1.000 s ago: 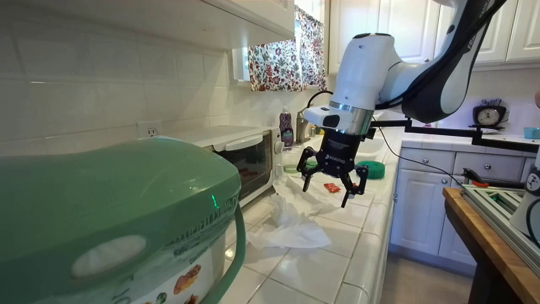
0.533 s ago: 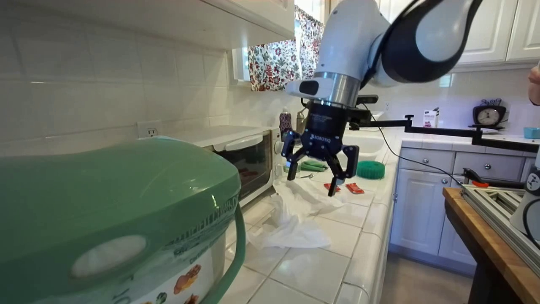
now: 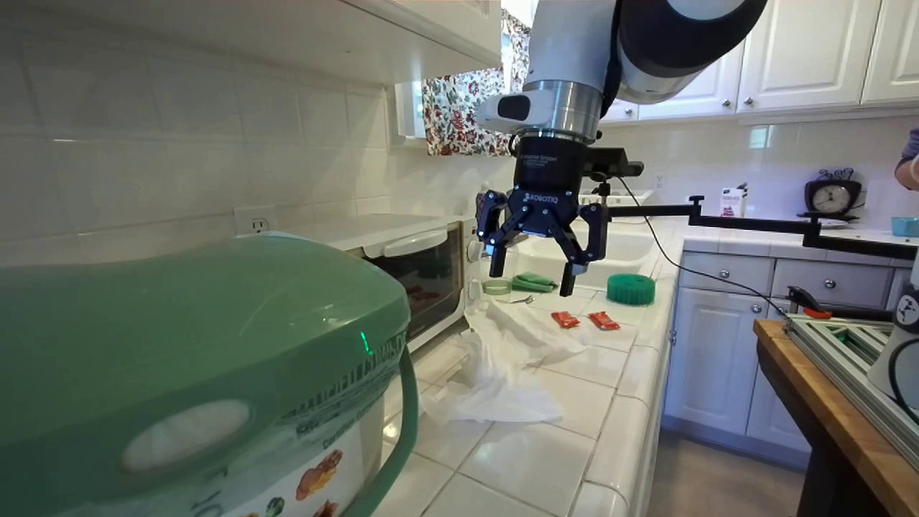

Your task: Turn the top knob on the oven to the left.

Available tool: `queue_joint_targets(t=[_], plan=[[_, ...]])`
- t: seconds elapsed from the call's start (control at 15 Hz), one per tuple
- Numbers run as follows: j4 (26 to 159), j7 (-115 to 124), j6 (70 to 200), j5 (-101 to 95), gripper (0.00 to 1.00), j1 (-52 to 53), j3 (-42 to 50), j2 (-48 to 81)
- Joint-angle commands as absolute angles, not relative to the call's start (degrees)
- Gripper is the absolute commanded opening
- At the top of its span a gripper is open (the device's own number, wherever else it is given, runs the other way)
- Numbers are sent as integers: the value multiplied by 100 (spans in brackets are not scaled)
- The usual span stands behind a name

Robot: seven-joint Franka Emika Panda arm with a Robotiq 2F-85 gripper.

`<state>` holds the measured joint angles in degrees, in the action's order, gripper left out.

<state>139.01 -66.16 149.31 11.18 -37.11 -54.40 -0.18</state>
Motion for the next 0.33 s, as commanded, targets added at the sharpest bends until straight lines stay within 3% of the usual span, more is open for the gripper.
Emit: queue_joint_targets(t=[0.0,0.27], plan=[[13889,-6549,14942,1039,100,-2571,-4298,26],[13889,-6555,14926,1040,100,-2578,-4298,25]])
